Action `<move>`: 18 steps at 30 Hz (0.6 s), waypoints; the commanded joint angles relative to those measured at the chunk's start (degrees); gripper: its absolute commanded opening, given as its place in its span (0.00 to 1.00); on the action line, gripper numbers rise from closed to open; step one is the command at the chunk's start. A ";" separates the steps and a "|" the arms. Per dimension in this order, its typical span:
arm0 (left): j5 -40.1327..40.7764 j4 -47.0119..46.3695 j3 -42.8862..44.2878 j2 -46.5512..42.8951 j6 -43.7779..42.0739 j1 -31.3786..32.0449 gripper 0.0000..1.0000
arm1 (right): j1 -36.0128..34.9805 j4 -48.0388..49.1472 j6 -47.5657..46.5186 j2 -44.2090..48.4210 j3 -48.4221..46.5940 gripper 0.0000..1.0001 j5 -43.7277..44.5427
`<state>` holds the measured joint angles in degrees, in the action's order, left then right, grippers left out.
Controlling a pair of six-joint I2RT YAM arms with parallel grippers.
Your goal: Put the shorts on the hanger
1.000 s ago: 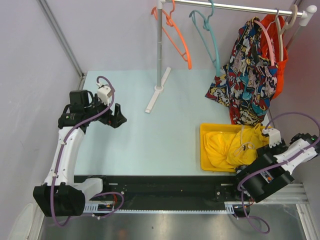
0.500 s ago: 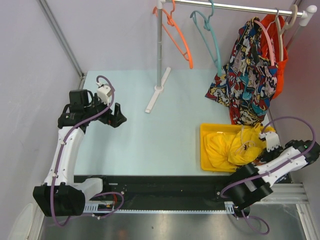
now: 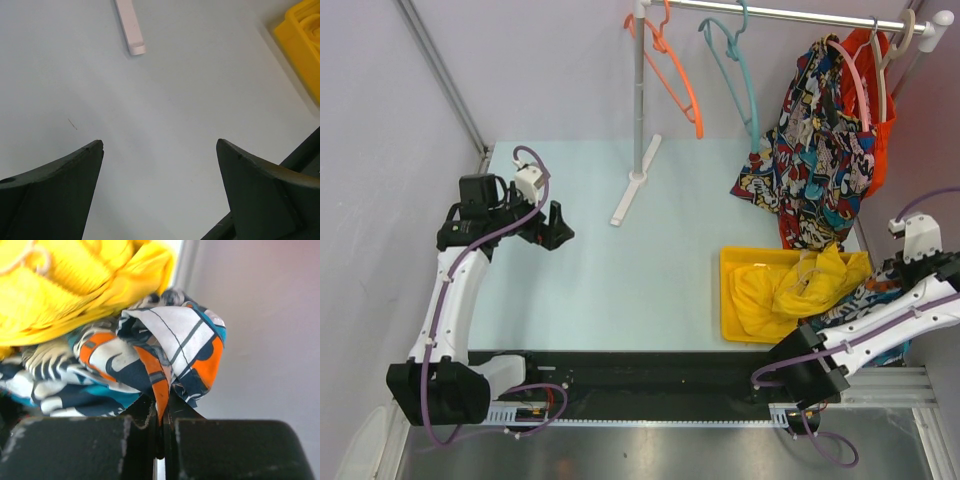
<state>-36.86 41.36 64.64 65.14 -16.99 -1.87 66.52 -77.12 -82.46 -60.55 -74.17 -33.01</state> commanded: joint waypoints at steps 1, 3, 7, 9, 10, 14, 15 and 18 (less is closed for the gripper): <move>-2.60 -2.34 1.72 0.42 0.03 0.37 1.00 | 0.63 -6.72 4.65 0.26 -9.84 0.00 -10.38; -2.60 -2.60 1.89 0.51 0.03 0.38 1.00 | 0.63 -6.81 7.29 -0.70 -15.35 0.00 -13.46; -2.43 -3.04 1.98 0.60 0.12 0.46 1.00 | 0.36 -6.64 14.94 -4.04 -26.44 0.00 -18.47; -2.43 -3.22 1.89 0.60 0.12 0.46 1.00 | -0.25 -6.03 18.72 -5.62 -30.31 0.00 -19.89; -2.43 -3.22 1.89 0.77 0.12 0.38 1.00 | -1.21 -5.50 19.95 -5.97 -33.03 0.00 -20.50; -2.69 -3.66 1.37 0.60 0.64 0.38 1.00 | -2.97 -0.32 28.04 -6.15 -37.70 0.00 -21.12; -2.69 -3.92 1.19 0.51 0.65 0.46 1.00 | -3.15 1.52 30.57 -6.07 -38.41 0.00 -22.08; -2.52 -4.36 1.01 0.42 0.91 0.46 1.00 | -4.20 6.09 37.51 -5.37 -41.57 0.00 -24.10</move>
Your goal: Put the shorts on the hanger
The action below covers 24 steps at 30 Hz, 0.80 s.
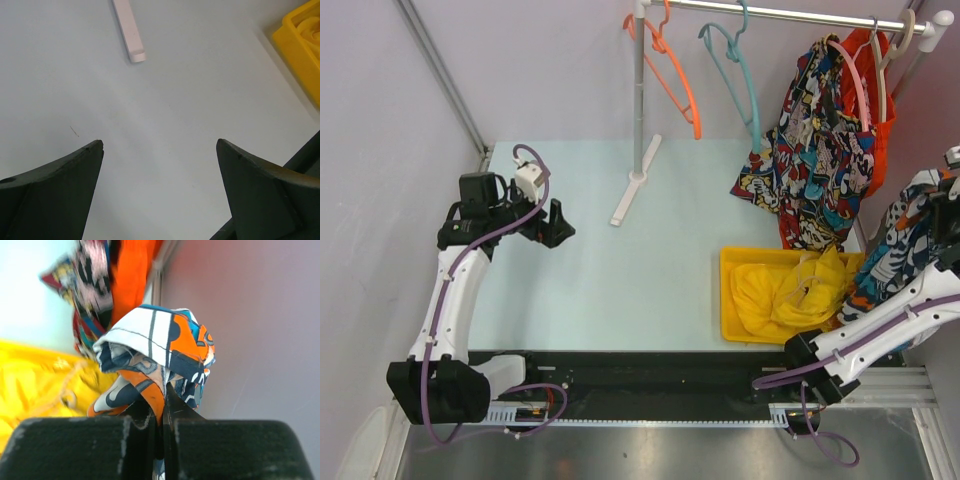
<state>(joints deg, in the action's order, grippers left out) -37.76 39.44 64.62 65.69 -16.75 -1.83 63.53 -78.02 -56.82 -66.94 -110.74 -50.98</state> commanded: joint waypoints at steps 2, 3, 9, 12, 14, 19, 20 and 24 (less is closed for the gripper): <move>-1.44 -2.79 1.12 -0.12 0.84 0.42 1.00 | -2.96 9.36 15.32 1.02 -7.20 0.00 -7.11; -1.44 -2.96 1.12 -0.30 0.93 0.42 1.00 | -3.67 11.29 17.16 1.02 -8.08 0.00 -8.07; -2.93 -4.19 1.82 -0.82 2.07 0.42 1.00 | -9.02 19.38 32.54 -0.47 -12.83 0.00 -14.82; -3.20 -5.77 1.74 -1.97 3.13 0.42 1.00 | -10.96 18.18 38.35 -1.44 -12.40 0.00 -20.72; -3.37 -6.48 1.74 -2.58 4.00 0.33 1.00 | -15.52 18.60 39.94 -0.92 -11.08 0.00 -21.61; -4.25 -7.27 1.83 -3.73 4.54 0.33 1.00 | -24.49 27.10 48.09 4.35 -1.28 0.00 -25.04; -4.43 -7.27 1.91 -3.99 4.71 0.42 1.00 | -27.46 34.44 50.99 5.58 0.94 0.00 -25.57; -4.52 -7.54 1.48 -4.96 5.24 0.42 1.00 | -37.14 45.68 64.01 7.61 9.57 0.00 -25.32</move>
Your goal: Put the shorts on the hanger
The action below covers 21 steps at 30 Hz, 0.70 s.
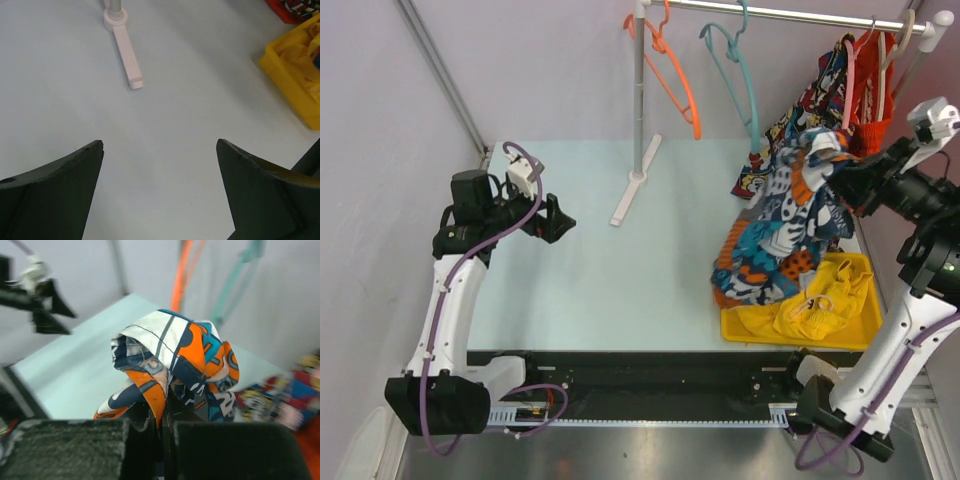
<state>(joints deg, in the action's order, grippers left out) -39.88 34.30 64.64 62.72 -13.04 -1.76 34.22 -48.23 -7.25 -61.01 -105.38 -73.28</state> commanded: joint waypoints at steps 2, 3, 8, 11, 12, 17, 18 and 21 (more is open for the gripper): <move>-2.49 -2.75 0.66 -2.69 1.70 0.35 1.00 | -17.97 5.86 9.57 -1.38 2.47 0.00 4.49; -2.49 -2.84 0.40 -2.95 1.53 0.18 1.00 | -22.48 1.86 3.53 -2.69 1.59 0.00 8.29; 0.23 -1.35 0.48 -4.18 0.99 0.18 1.00 | -54.39 -1.44 -2.68 -5.96 4.39 0.00 35.24; 0.68 -0.73 0.75 -4.45 3.45 -1.31 1.00 | -68.46 -2.48 -7.16 -10.68 3.70 0.00 44.23; 0.59 -1.34 0.66 -4.53 4.76 -3.40 1.00 | -72.76 -2.75 -8.13 -12.62 1.69 0.00 46.36; -10.34 -6.87 -1.71 -4.36 17.24 -17.64 1.00 | -81.23 -1.27 -15.42 -25.10 -5.96 0.00 55.86; -12.48 -8.10 -1.80 -3.92 18.74 -22.10 1.00 | -81.76 -0.21 -15.87 -29.21 -7.11 0.00 56.22; -17.25 -8.29 -1.19 -3.22 20.68 -26.61 1.00 | -84.04 2.34 -17.98 -39.65 -13.42 0.00 57.36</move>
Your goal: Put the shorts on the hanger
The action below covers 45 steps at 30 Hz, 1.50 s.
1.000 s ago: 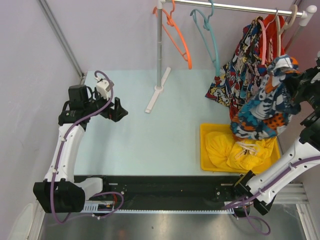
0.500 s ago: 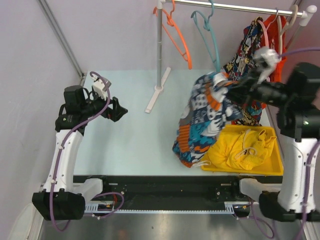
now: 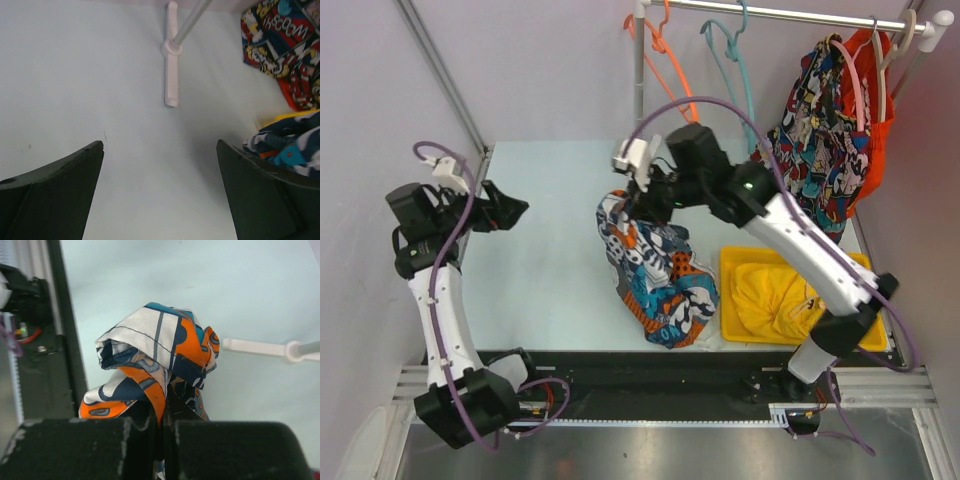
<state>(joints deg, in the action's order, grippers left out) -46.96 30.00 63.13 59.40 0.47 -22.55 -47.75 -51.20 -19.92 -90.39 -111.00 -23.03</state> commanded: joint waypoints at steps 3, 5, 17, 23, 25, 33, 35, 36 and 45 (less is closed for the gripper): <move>-8.33 -0.74 1.73 0.11 4.72 -7.24 1.00 | -5.94 5.50 -6.70 -21.26 -16.86 0.03 8.69; -7.19 1.81 2.43 -0.33 2.00 -7.69 1.00 | -8.58 1.75 -5.83 -27.00 -26.40 0.29 10.19; -8.08 7.07 3.92 1.32 -16.01 2.62 1.00 | -5.96 -7.16 -0.64 -6.35 -11.46 1.00 8.97; 10.64 10.17 5.59 8.44 -27.71 32.68 0.98 | -5.25 -4.97 1.37 15.28 9.29 1.00 7.47; 14.86 12.36 7.17 13.45 -33.58 39.82 0.96 | -4.29 -2.42 3.65 20.40 15.45 1.00 7.82; 30.34 15.18 19.29 34.27 -45.82 66.21 0.94 | 14.07 -2.24 11.66 33.42 21.09 1.00 -4.29; 30.44 14.91 23.42 40.86 -46.08 69.38 0.94 | 16.98 -2.32 12.36 34.31 21.61 1.00 -5.27; 31.05 14.48 27.18 42.89 -46.00 70.17 0.94 | 17.42 -2.59 12.28 35.01 21.88 1.00 -5.62; 35.35 14.03 42.07 62.85 -49.86 76.60 0.93 | 19.00 -2.32 11.75 37.04 23.29 1.00 -3.35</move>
<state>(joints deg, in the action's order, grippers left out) -14.63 43.57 101.71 118.19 -45.65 52.14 -29.50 -55.37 -8.95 -55.02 -87.70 -26.46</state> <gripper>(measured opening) 0.928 0.995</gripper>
